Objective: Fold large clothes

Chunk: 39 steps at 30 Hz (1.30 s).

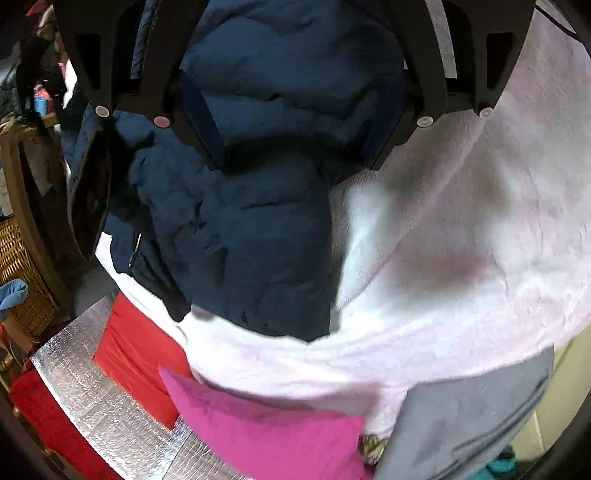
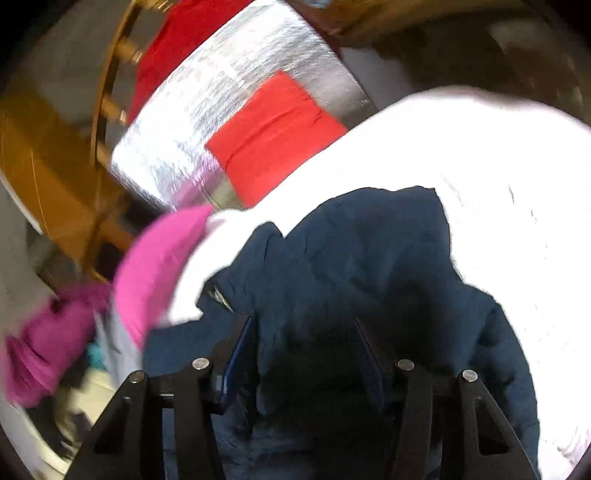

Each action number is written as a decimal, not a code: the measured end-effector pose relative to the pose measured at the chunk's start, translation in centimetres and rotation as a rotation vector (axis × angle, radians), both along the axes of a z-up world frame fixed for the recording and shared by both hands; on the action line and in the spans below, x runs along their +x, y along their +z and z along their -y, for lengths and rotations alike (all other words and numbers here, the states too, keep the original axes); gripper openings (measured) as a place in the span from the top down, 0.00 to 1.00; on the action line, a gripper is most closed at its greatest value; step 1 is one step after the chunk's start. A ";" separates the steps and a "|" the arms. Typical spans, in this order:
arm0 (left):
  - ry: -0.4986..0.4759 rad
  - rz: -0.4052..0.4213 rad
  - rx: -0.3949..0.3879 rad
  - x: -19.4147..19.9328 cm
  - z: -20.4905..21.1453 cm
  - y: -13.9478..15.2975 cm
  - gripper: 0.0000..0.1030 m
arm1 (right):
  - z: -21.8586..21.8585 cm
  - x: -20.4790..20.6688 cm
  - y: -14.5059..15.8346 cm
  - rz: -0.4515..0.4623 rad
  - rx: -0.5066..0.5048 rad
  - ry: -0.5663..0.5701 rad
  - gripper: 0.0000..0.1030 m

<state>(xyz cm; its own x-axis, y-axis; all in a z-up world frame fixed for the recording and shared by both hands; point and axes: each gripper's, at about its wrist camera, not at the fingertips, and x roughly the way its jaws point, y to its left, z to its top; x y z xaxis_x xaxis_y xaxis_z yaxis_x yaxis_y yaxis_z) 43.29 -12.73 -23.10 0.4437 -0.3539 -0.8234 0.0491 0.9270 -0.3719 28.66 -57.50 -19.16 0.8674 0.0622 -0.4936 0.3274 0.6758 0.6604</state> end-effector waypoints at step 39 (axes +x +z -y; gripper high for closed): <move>-0.033 0.006 0.030 3.8 1.6 -0.3 0.26 | 1.6 4.7 -0.2 -0.035 -0.064 0.127 0.86</move>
<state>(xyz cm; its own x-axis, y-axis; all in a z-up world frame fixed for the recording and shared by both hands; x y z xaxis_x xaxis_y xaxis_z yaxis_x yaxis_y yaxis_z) 47.14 -14.29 -23.39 0.4369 -0.3438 -0.8312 0.0815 0.9354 -0.3441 33.38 -59.06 -19.32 0.8367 0.1371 -0.5303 0.2592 0.7538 0.6039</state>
